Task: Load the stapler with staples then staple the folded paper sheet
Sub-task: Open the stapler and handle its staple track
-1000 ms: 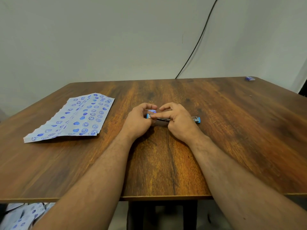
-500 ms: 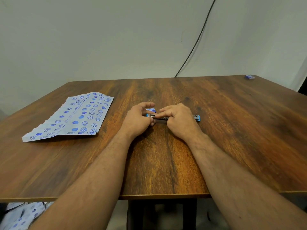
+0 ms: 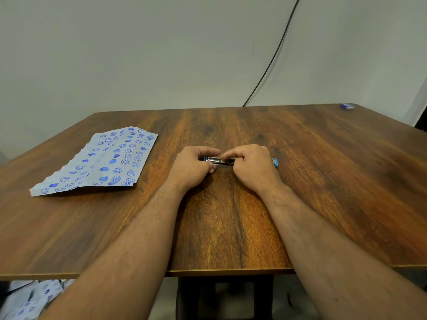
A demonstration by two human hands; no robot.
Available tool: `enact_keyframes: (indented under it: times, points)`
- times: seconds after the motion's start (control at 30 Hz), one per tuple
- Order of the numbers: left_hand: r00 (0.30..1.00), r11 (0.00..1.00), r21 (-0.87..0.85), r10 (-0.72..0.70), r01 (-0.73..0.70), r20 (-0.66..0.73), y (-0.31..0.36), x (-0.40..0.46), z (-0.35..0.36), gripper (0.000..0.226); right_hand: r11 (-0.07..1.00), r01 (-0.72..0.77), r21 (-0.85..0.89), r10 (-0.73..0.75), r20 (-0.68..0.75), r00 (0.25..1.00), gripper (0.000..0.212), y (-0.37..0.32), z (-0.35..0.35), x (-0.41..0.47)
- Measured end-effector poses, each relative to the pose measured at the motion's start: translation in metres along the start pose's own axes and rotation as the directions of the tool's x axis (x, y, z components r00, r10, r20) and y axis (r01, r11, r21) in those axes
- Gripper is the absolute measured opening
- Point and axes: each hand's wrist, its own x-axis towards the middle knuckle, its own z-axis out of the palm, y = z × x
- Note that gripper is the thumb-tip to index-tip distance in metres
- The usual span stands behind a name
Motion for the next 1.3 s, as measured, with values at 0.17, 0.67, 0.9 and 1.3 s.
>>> enact_keyframes:
  times: [0.17,0.67,0.9,1.3]
  points:
    - [1.0,1.0,0.03,0.008,-0.008,-0.02,0.0006,0.0008,-0.0001,0.043,0.998,0.052,-0.025,-0.051,0.044,0.998,0.051,0.0079,0.0075,0.0034]
    - [0.999,0.999,0.041,0.018,-0.017,-0.03,-0.0008,0.0007,0.0007,0.045,0.999,-0.031,-0.03,0.031,0.018,0.999,0.041,0.0013,0.001,0.0023]
    - [0.999,0.997,0.063,0.048,-0.047,-0.014,0.0013,0.0004,0.0005,0.045,0.999,0.034,-0.033,-0.033,0.048,0.998,0.049,0.01,0.0065,0.0047]
    - [0.999,0.999,0.041,0.031,-0.031,-0.014,-0.0003,0.0016,0.0008,0.042,1.0,0.003,-0.024,-0.002,0.027,1.0,0.043,0.0059,0.0039,0.0042]
